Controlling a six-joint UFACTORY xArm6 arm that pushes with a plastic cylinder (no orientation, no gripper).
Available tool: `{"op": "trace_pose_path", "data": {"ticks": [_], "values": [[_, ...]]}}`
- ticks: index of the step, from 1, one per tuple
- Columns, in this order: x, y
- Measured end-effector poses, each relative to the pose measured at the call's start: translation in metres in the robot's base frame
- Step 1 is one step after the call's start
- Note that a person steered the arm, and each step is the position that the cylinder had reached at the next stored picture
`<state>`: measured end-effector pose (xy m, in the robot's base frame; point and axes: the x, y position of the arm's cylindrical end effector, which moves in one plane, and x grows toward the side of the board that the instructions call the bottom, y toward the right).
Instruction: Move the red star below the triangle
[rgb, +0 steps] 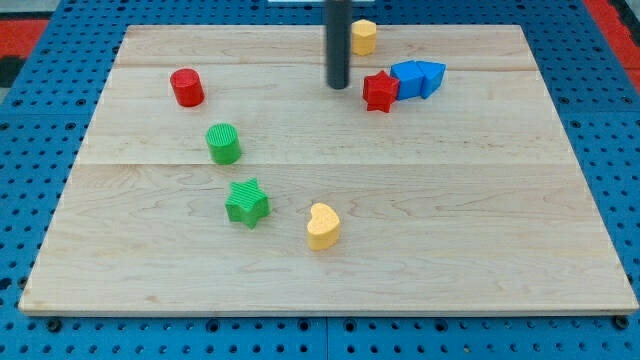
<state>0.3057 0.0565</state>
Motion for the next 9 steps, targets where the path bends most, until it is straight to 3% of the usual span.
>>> {"op": "trace_pose_path", "data": {"ticks": [3, 4, 5, 6, 8, 9], "values": [[0.095, 0.063], [0.060, 0.086], [0.067, 0.116], [0.101, 0.127], [0.158, 0.122], [0.164, 0.054]]}}
